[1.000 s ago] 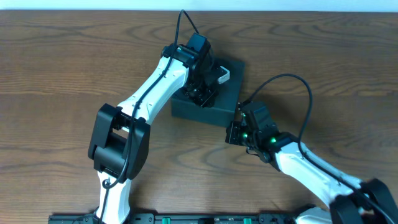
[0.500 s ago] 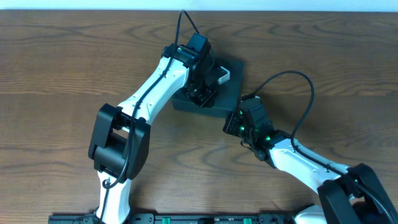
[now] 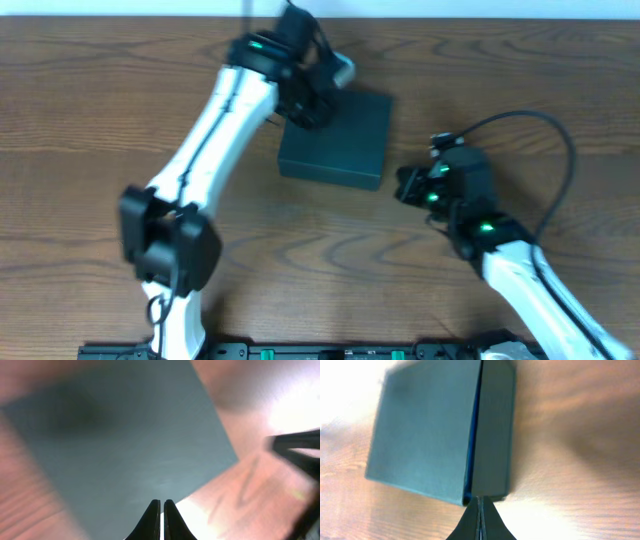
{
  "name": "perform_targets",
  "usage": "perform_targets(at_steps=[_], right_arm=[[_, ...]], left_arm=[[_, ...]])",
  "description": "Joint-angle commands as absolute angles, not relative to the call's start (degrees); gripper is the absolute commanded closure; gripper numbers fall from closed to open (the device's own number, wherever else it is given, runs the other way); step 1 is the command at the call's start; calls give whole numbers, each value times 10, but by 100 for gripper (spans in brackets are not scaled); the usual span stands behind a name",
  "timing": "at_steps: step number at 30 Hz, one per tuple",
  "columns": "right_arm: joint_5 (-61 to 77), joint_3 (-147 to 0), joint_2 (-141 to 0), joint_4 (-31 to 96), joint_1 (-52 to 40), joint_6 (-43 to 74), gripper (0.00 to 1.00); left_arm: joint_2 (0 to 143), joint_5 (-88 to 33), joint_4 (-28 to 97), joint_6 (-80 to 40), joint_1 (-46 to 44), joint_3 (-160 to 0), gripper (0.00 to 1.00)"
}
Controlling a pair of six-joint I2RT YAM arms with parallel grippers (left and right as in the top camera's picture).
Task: Pack container
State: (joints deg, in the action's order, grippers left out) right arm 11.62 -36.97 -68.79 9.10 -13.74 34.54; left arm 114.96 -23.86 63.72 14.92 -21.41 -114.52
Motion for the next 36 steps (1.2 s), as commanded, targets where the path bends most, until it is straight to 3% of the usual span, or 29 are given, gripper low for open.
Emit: perform_targets(at_steps=[1, 7, 8, 9, 10, 11, 12, 13, 14, 15, 36], right_arm=[[123, -415, -648, 147, -88, 242, 99], [136, -531, -633, 314, -17, 118, 98], [136, -544, -633, 331, -13, 112, 94], [136, -554, -633, 341, -12, 111, 85], [136, -559, -633, 342, -11, 111, 66], [136, -561, -633, 341, -11, 112, 37], [135, -561, -633, 340, -12, 117, 1], [133, -561, -633, 341, -11, 117, 1], [124, -559, -634, 341, -11, 117, 1], [120, -556, -634, 341, -11, 117, 1], [120, -552, -635, 346, -11, 117, 1]], left_arm=[[1098, -160, 657, 102, -163, -1162, 94], [1072, -176, 748, 150, -60, -1159, 94], [1072, -193, 754, 158, -49, -1151, 94], [1071, -209, 753, 161, -42, -1145, 94], [1071, -223, 752, 166, -37, -1139, 94], [1071, -230, 749, 168, -36, -1133, 94], [1071, -228, 745, 168, -36, -1127, 94], [1072, -223, 741, 167, -36, -1123, 94], [1073, -220, 741, 165, -37, -1122, 71], [1075, -221, 741, 161, -38, -1121, 3], [1078, -221, 739, 150, -38, -1121, 5]])
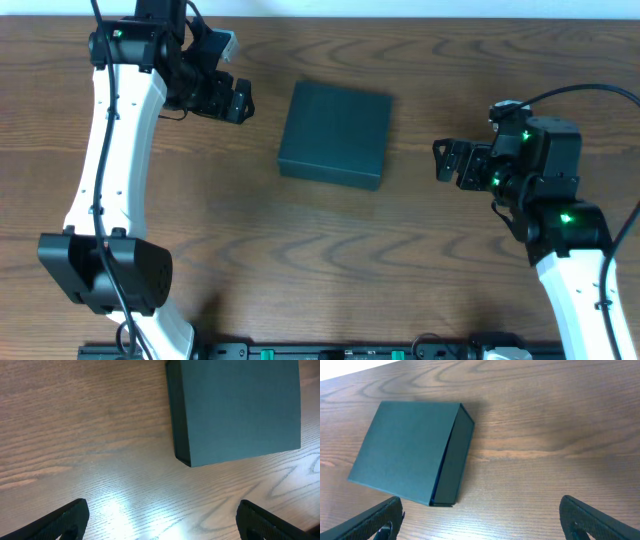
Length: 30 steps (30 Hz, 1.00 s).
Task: Pack container
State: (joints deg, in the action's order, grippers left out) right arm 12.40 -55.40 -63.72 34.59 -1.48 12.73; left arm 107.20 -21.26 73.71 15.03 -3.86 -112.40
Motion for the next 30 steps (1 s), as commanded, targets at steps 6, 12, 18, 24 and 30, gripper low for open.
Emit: perform_targets(at_steps=[6, 12, 18, 24, 30], right_arm=[[120, -552, -635, 346, -11, 117, 1], [120, -552, -635, 345, -11, 117, 1], [120, -552, -635, 346, -11, 117, 1], [120, -552, -635, 345, -11, 117, 1], [120, -552, -635, 345, -11, 117, 1]], left_arm=[[1073, -213, 746, 150, -38, -1121, 5], [978, -149, 717, 147, -38, -1121, 5], [871, -50, 701, 96, -38, -1105, 5], [718, -11, 638, 60, -38, -942, 5], [526, -36, 524, 55, -38, -718, 5]])
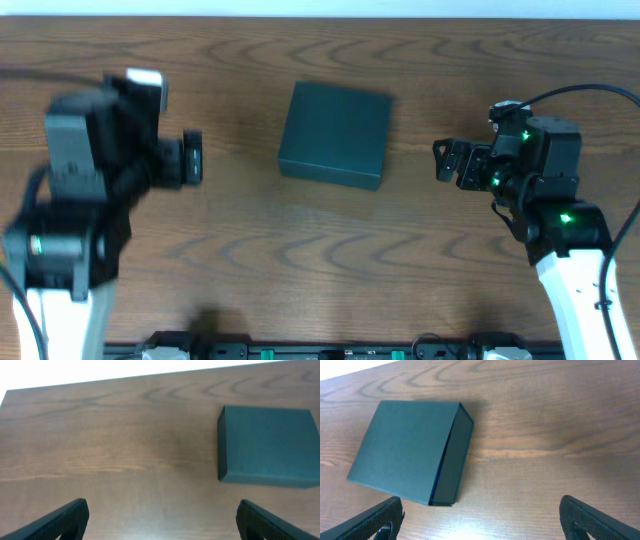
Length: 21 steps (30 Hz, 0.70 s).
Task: Pack container
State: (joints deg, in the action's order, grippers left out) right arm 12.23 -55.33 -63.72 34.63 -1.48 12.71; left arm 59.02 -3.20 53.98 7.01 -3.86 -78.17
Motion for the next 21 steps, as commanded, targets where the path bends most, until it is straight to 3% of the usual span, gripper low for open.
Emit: perform_targets(at_steps=[1, 8, 21], right_arm=[[120, -552, -635, 345, -11, 117, 1], [120, -552, -635, 346, -11, 117, 1], [120, -552, -635, 345, -11, 117, 1]], left_arm=[[493, -40, 509, 46, -37, -681, 5], [283, -50, 423, -30, -37, -441, 5], [82, -54, 280, -95, 32, -138, 5]])
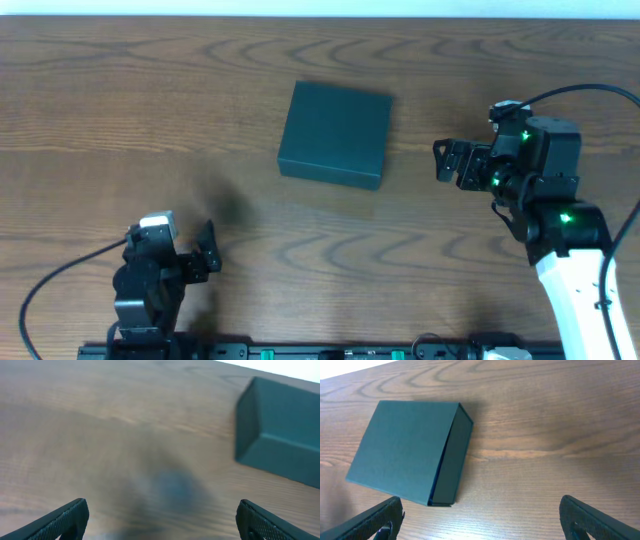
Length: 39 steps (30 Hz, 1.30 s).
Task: Pack container
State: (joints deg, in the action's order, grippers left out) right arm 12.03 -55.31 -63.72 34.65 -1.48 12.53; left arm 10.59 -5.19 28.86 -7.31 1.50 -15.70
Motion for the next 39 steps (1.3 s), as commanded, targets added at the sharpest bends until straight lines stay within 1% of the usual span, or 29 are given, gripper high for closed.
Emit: perform_targets(at_steps=[1, 8, 14, 22, 25, 39], right_arm=[[120, -552, -635, 346, -11, 117, 1], [120, -552, -635, 345, -11, 117, 1], [120, -552, -635, 345, -11, 117, 1], [120, -552, -635, 345, -11, 117, 1], [120, -552, -635, 345, -11, 117, 1], [120, -552, -635, 345, -11, 117, 1]], left_arm=[[72, -53, 281, -95, 39, -130, 5], [16, -6, 286, -95, 53, -86, 5], [6, 22, 287, -89, 53, -79, 5], [2, 23, 289, -85, 51, -79, 5], [2, 23, 289, -61, 51, -79, 5], [3, 19, 289, -60, 51, -79, 5]])
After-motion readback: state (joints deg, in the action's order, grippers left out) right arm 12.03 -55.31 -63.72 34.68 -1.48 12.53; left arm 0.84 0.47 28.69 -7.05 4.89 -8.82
